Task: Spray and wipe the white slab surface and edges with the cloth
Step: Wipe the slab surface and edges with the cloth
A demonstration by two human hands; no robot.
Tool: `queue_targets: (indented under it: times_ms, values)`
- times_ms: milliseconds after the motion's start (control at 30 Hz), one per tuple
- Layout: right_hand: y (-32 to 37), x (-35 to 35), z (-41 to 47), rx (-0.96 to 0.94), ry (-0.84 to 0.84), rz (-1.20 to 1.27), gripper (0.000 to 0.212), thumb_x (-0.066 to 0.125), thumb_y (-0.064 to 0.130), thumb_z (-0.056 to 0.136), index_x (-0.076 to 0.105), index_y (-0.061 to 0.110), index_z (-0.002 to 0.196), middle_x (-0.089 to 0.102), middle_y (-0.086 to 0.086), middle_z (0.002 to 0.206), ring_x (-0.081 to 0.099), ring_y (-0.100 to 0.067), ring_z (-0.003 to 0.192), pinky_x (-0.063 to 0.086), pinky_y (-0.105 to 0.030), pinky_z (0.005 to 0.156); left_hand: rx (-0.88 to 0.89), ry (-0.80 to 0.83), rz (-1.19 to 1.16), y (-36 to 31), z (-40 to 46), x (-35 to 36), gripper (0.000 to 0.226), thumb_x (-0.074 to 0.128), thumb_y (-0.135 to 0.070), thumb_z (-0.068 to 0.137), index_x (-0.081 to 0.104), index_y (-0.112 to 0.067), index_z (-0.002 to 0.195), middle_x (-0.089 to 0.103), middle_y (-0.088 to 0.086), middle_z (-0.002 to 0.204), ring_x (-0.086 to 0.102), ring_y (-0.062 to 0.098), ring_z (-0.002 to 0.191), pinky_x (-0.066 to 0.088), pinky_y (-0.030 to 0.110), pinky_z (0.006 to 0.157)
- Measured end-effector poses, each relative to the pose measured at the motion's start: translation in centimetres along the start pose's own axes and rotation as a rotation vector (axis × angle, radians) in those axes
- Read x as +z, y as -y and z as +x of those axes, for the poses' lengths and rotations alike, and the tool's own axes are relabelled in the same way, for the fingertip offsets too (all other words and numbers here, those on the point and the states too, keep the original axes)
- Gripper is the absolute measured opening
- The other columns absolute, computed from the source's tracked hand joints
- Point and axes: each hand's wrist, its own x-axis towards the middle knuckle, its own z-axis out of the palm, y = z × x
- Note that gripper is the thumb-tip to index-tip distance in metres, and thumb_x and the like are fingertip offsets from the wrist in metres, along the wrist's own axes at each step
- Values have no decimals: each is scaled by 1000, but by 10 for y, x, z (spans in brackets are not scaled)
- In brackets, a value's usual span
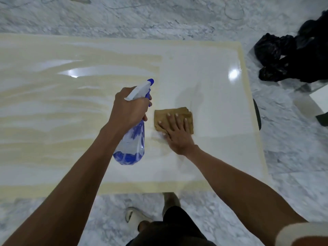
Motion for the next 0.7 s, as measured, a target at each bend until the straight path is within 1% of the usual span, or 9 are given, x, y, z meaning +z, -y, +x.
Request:
queue_targets:
  times_ms: [200,267,333,367,400,467,567,667,700]
  values:
    - [72,44,-130,15,85,128,63,1,56,98,16,39,157,-2,3,168,-11,-24,154,-12,-51,121,5,74,-76,32,-81,-21,36,53,-17,66,67,6,90,70,28,94,55,20,39,50,27,49]
    - [86,35,-138,78,115,403,74,-3,66,97,35,35,153,31,0,162,21,-21,152,14,-52,124,-18,92,-75,37,-96,-28,39,53,-19,64,67,6,90,70,29,94,55,21,39,49,30,53]
    - [90,-4,-137,217,-10,825,60,23,63,103,66,24,119,74,-1,106,69,-13,99,56,-41,88,-28,111,-68,35,-100,-34,40,53,-19,62,67,7,89,69,30,94,54,21,39,48,31,55]
    - [86,-27,-131,286,-64,982,47,34,54,105,67,21,105,73,6,81,68,-5,70,57,-30,67,-23,119,-64,32,-99,-36,40,53,-18,62,67,7,89,70,29,93,55,21,40,48,30,55]
    - [77,-49,-119,342,-88,1114,37,39,45,106,65,19,102,70,8,75,65,-1,61,55,-23,60,-15,125,-59,28,-95,-37,38,53,-18,63,67,7,88,70,28,92,55,21,40,48,29,55]
    - [47,-91,-84,404,-121,1322,35,42,39,106,66,13,112,74,-3,99,71,-9,86,59,-30,82,6,122,-52,19,-80,-40,33,54,-17,70,66,8,87,72,24,86,56,21,40,49,32,56]
    - [10,-149,-13,404,-268,1266,53,48,52,99,65,8,123,70,-11,121,67,-24,112,54,-44,100,33,86,-69,6,-38,-46,27,56,-17,86,67,8,85,71,18,79,55,21,39,48,28,50]
    - [-17,-199,70,323,-400,894,47,37,47,105,62,7,108,67,-3,91,64,-12,77,51,-22,69,55,50,-42,-5,9,-50,20,54,-16,85,67,-3,78,71,12,75,57,20,41,47,24,47]
    - [-24,-210,100,268,-429,783,47,34,45,106,60,6,109,64,-2,86,60,-13,70,45,-24,63,63,40,-30,-8,25,-52,18,53,-13,86,66,-5,75,70,10,75,56,19,42,47,23,46]
